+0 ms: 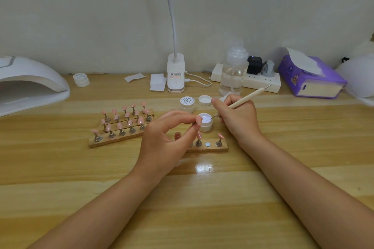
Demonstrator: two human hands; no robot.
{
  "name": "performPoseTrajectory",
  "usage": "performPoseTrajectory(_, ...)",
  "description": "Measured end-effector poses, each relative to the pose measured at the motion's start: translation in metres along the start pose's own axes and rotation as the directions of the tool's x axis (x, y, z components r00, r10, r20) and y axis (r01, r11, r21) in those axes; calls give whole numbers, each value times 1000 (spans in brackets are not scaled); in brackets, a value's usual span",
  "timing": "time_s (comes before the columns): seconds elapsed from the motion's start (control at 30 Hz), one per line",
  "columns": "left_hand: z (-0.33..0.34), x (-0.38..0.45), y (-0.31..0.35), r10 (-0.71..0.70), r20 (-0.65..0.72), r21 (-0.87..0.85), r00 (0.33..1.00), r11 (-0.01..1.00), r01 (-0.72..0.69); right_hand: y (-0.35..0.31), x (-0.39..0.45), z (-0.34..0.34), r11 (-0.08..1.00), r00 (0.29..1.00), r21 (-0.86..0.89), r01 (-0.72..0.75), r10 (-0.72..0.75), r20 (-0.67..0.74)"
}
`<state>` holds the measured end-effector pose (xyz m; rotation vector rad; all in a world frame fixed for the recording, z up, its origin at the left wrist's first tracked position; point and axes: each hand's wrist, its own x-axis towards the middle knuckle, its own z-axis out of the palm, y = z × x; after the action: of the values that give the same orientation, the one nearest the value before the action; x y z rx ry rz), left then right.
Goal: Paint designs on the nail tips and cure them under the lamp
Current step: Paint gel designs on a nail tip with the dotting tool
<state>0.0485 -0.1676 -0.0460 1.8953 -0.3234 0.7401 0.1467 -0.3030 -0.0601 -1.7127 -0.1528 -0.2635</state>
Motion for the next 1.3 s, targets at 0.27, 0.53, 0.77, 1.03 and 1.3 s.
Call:
performPoseTrajectory(0.27, 0, 0, 0, 14, 6, 17, 1000, 1000, -14, 0, 0, 0, 999, 1000, 42, 16, -15, -18)
performPoseTrajectory(0.53, 0, 0, -2, 27, 7, 19, 1000, 999, -27, 0, -1, 0, 996, 1000, 84, 18, -16, -23)
performPoseTrajectory(0.77, 0, 0, -2, 19, 7, 8, 1000, 1000, -19, -1, -2, 0, 990, 999, 138, 33, -29, -31)
performPoseTrajectory(1.03, 0, 0, -2, 32, 5, 11, 999, 999, -33, -5, -4, 0, 982, 998, 178, 58, -55, -23)
performPoseTrajectory(1.3, 0, 0, -2, 38, 1, 14, 999, 999, -38, -7, -6, 0, 977, 997, 203, 70, -75, 18)
